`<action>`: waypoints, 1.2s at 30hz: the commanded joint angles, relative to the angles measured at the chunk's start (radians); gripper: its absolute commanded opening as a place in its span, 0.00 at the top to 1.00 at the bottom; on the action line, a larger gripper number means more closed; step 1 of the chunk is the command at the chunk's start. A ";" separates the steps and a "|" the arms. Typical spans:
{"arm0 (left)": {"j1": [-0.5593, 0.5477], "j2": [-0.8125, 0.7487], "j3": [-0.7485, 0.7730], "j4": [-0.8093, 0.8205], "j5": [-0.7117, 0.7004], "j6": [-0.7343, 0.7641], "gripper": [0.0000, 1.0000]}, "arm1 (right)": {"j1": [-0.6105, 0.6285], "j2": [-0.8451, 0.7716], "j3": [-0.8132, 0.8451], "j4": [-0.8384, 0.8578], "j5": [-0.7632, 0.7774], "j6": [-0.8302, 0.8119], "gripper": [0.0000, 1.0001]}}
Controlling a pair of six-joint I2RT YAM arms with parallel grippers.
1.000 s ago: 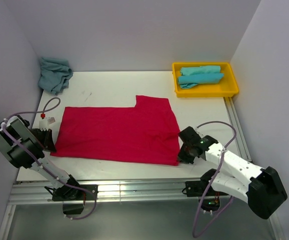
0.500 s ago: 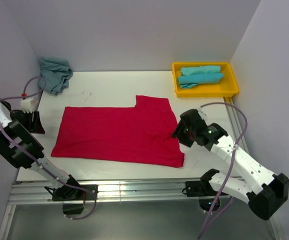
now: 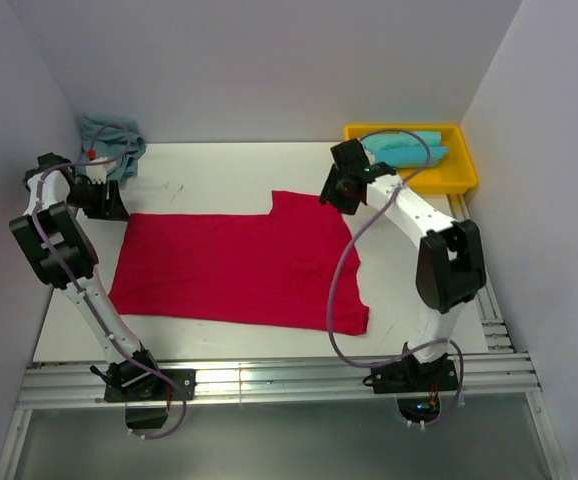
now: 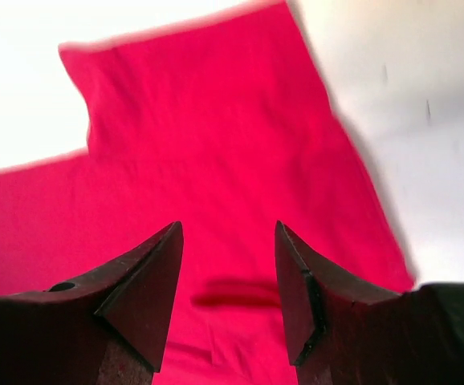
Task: Roll the t-shirts
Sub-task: Fold the tshirt
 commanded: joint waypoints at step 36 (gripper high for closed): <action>-0.121 0.081 -0.024 0.243 -0.062 -0.148 0.93 | -0.112 0.430 0.378 0.056 0.039 -0.198 0.37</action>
